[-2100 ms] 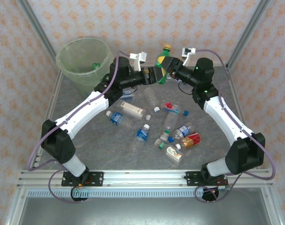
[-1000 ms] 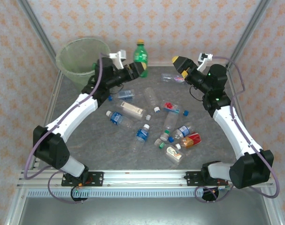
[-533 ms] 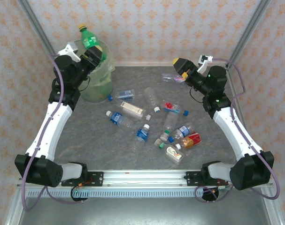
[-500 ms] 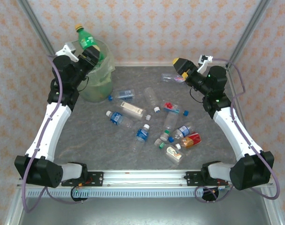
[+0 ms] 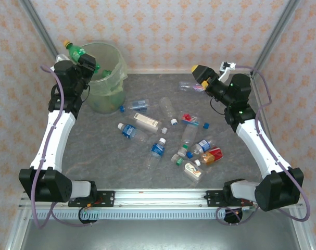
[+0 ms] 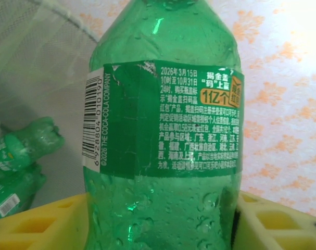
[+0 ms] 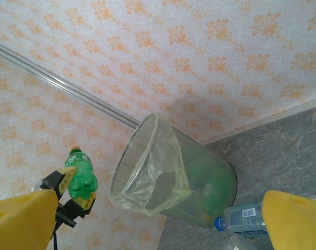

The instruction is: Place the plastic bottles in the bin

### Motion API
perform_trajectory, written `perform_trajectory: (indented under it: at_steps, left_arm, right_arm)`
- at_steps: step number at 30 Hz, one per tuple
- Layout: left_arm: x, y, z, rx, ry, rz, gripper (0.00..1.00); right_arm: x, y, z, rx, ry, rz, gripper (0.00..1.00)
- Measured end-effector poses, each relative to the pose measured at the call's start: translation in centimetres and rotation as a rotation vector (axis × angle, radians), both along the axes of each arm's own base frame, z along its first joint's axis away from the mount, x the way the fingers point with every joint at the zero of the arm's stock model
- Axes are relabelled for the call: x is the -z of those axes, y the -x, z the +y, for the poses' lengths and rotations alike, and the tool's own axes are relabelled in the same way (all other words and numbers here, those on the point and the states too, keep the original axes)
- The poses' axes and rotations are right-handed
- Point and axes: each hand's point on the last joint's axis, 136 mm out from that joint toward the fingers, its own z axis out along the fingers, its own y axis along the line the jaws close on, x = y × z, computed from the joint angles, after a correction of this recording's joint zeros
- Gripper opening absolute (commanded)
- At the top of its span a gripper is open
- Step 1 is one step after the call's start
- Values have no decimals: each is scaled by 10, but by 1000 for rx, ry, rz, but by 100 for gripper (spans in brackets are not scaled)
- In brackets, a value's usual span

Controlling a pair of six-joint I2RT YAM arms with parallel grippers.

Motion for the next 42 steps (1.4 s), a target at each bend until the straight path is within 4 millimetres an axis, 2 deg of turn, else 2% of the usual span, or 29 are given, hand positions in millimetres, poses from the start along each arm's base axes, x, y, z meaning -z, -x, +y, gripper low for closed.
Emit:
perform_trajectory:
  at_steps: [2,5,13,17,19,22,26,30,34,37,42]
  left_arm:
    - [8,-4,1,-4,12,23,77]
    - [14,-4,2,-8,20,46,79]
    - [0,-1,3,-14,16,21,83]
    - [-3,4,2,-9,5,19,93]
    - [-6,5,0,5,-6,15,99]
    - [-7,6,-7,34,-21,10,99]
    - [-8,8,-34,109,-69,8,99]
    - [-9,13,-78,222,-137,6,99]
    - [-9,23,-120,327,-202,-5,99]
    - [-9,30,-142,387,-243,-16,99]
    - [5,46,-168,464,-291,-2,99]
  right_arm:
    - [3,0,0,0,2,6,100]
    - [5,0,0,0,3,12,100]
    - [5,0,0,1,4,12,100]
    - [6,-2,-1,12,4,15,100]
    - [10,-6,-4,31,8,26,99]
    - [25,-15,-5,53,23,75,100]
    - [57,-35,-6,81,52,176,100]
    - [92,-55,-5,96,100,269,100]
    - [119,-77,-5,114,163,319,100]
    - [132,-95,-8,134,208,332,100]
    - [138,-133,-17,169,246,329,100]
